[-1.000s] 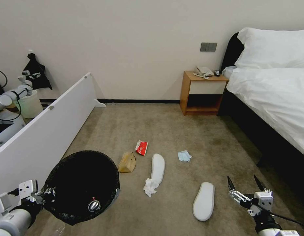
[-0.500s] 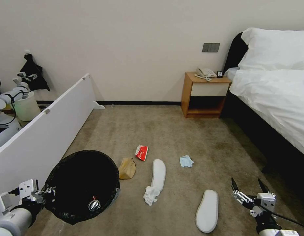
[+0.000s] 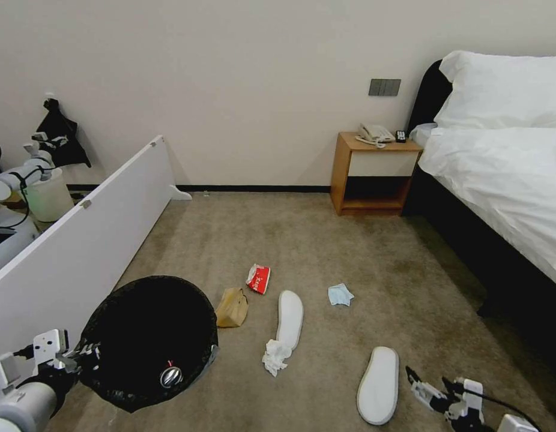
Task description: Pick up the trash bin, then pick up the garbage from the floor and place it into the trash bin.
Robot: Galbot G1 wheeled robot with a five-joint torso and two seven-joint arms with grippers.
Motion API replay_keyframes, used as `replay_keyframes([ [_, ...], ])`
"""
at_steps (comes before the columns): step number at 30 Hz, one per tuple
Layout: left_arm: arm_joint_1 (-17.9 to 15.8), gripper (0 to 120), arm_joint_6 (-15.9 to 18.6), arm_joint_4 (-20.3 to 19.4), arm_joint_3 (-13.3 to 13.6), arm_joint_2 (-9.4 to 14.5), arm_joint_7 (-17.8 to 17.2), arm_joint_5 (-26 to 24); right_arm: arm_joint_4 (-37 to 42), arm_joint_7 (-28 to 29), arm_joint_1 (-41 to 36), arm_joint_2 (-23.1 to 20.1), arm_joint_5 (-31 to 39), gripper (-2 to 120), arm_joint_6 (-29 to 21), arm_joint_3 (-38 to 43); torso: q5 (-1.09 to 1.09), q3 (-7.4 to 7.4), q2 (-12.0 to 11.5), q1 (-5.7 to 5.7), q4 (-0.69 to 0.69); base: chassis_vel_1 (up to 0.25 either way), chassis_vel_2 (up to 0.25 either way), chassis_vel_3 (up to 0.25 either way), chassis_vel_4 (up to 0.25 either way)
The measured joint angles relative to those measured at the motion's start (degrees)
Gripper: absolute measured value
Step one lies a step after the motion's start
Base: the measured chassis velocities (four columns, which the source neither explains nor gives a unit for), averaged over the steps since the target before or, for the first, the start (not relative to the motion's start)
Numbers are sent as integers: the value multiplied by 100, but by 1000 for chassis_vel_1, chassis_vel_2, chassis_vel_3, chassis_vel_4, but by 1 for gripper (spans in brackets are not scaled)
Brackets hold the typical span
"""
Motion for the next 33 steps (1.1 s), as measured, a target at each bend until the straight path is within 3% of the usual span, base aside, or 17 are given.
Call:
replay_keyframes([
  [7, 13, 3, 0, -56, 8, -44, -44, 34, -623, -220, 143, -39, 10, 100, 76, -100, 0, 0, 0, 0, 0, 0, 0, 0, 0],
  [33, 93, 3, 0, -297, 2, -164, -157, 195, -2135, -153, 1256, 68, 97, 100, 9, -603, 0, 0, 0, 0, 0, 0, 0, 0, 0],
])
